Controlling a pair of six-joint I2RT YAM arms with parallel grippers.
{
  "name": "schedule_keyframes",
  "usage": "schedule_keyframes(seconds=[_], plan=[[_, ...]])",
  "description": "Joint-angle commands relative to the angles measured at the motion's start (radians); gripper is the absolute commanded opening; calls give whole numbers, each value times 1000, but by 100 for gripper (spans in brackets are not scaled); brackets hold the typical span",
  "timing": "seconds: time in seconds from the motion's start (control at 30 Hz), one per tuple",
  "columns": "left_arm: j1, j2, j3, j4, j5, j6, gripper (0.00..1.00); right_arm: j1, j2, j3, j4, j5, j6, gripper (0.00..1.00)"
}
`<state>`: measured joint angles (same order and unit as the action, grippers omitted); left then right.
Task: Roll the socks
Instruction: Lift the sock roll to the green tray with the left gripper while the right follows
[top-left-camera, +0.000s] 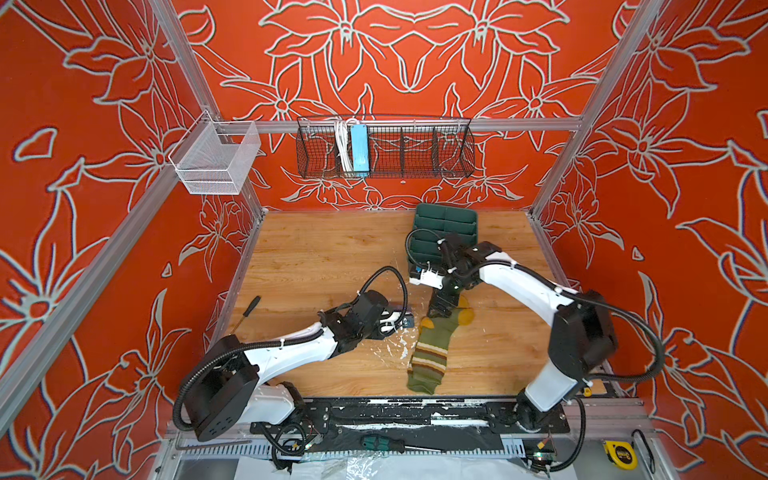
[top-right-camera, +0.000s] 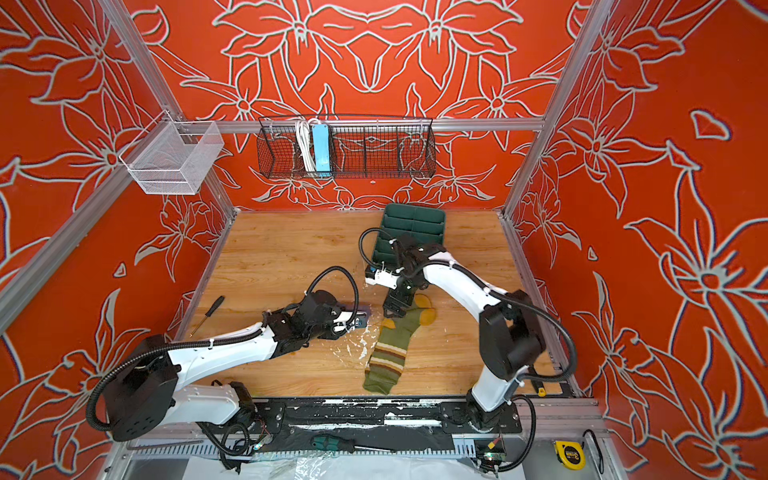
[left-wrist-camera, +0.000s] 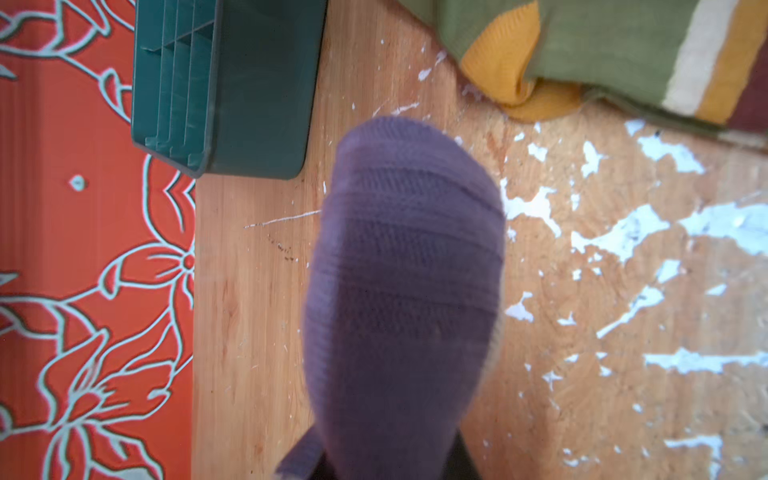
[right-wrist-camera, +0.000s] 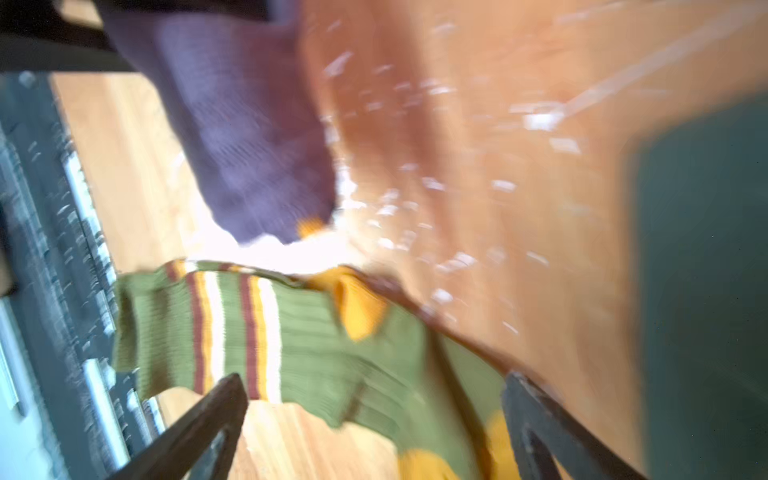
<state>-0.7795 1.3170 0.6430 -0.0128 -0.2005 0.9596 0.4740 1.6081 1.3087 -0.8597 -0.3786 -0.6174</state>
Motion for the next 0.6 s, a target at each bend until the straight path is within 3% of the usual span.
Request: schedule_keyframes(seconds=[0.0,0.1,0.2,0.3,0.33,0.4,0.43,0.5,0.57], plan=[[9,1,8,-2,-21,19,0,-73,-140,-67,233,90,193,98],[41,0,70,-23,46,9,0,-169,-247,-131,401,211,468,98],[102,20,215,-113,220,4,0,-275,-332,-185,526,324,796,98],[151,91,401,-228,394,29,0,-402,-408,-309,713,196,996,97],[162,124,469,-283,444,45,0,-432,-416,-337,754,189,1045,90],[179,209,627,-415,538,88,0,-484,-383,-330,717,231,1122,50],[186,249,690,-465,569,104,0,-498,-343,-301,676,250,1135,40],[205,348,831,-567,625,140,0,-511,-234,-210,568,250,1122,37],[221,440,944,-627,653,160,0,-511,-135,-122,525,191,1096,42]])
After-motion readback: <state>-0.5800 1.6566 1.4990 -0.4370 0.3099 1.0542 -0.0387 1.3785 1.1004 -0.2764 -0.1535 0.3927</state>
